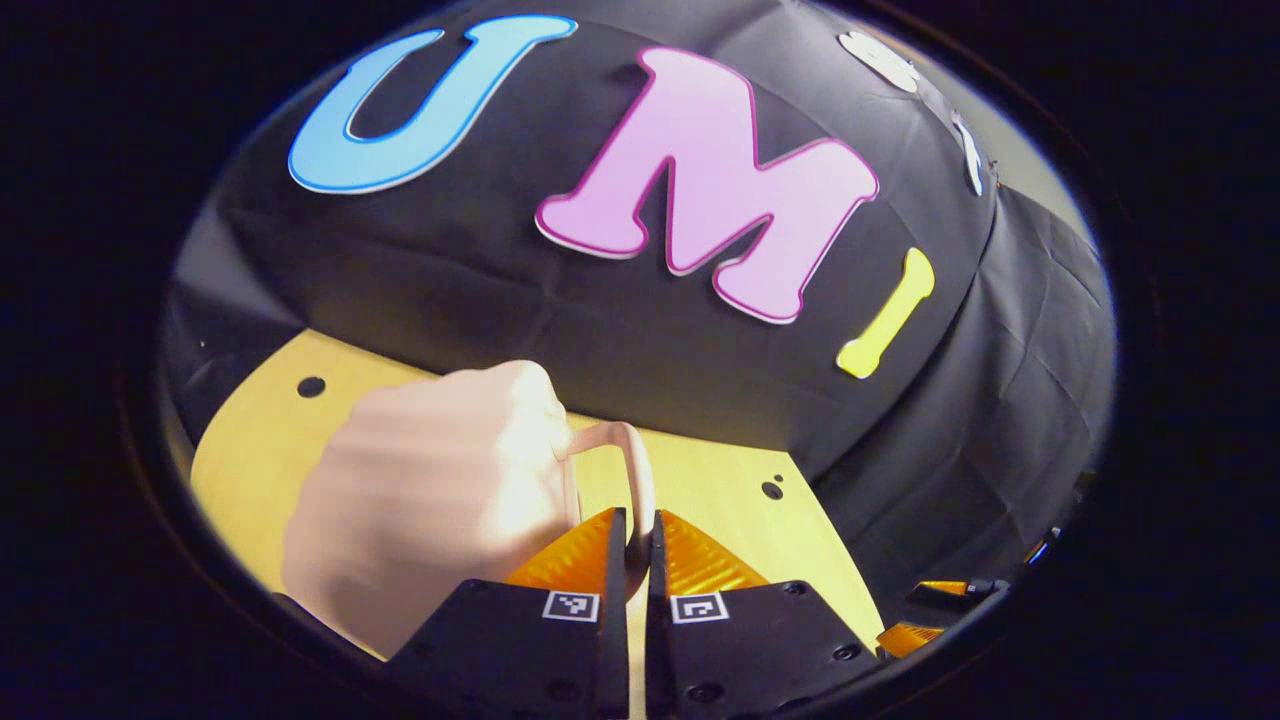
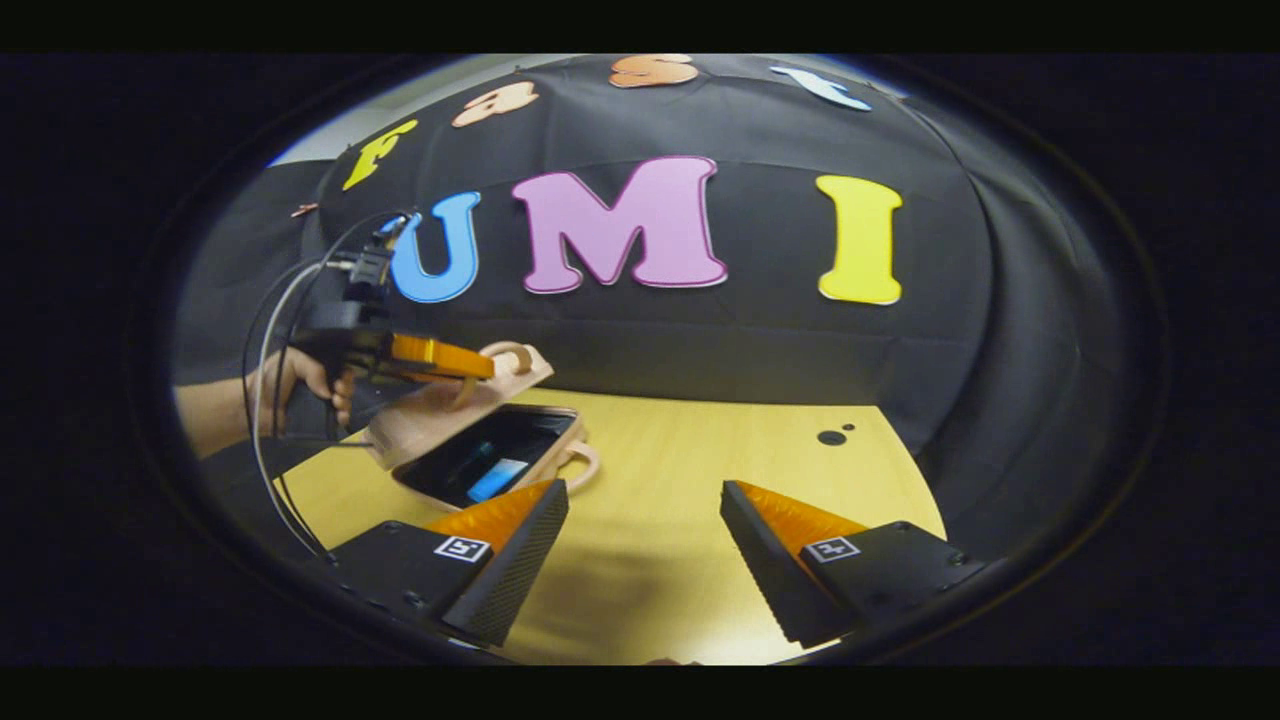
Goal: First open the suitcase, pack the skin care products into it, and then close the suitcase.
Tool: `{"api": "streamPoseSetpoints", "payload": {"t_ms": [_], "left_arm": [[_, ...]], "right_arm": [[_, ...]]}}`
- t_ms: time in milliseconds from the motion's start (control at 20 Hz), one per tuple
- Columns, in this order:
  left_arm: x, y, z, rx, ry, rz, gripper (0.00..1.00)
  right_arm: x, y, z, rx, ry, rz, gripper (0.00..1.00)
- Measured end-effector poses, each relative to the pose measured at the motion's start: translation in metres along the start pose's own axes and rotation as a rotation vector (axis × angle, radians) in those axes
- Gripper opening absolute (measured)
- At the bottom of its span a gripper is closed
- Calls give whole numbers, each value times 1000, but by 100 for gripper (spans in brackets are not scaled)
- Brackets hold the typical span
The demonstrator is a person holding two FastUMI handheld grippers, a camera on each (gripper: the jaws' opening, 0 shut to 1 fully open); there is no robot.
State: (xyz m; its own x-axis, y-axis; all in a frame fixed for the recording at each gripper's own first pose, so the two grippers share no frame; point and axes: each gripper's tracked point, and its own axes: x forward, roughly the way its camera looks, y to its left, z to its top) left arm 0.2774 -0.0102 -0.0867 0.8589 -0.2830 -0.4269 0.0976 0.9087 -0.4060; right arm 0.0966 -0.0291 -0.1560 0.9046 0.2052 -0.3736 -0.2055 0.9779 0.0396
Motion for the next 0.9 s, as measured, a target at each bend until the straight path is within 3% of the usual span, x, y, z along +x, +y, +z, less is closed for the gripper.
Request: {"api": "streamPoseSetpoints", "payload": {"t_ms": [250,400,500,550,600,650,700,850,900], "left_arm": [[56,-7,-74,67,167,54,12],[64,-12,-80,195,187,87,15],[60,-20,-78,241,171,99,31],[51,-26,-69,243,138,94,27],[40,-35,-58,242,94,88,51],[26,-40,-48,245,48,84,52],[6,-44,-37,254,-1,83,67],[-67,-51,-7,342,-153,101,95],[-94,-45,5,386,-213,147,96]], "right_arm": [[-16,-39,-12,41,18,-86,98],[-23,-56,-16,69,23,-141,98],[-23,-59,-10,86,16,-160,98],[-24,-57,-5,87,3,-168,98],[-24,-56,2,85,-14,-175,98],[-24,-53,9,83,-30,-177,98],[-24,-46,16,79,-45,-175,98],[-27,-22,37,64,-78,-159,98],[-33,-11,45,56,-100,-150,98]]}}
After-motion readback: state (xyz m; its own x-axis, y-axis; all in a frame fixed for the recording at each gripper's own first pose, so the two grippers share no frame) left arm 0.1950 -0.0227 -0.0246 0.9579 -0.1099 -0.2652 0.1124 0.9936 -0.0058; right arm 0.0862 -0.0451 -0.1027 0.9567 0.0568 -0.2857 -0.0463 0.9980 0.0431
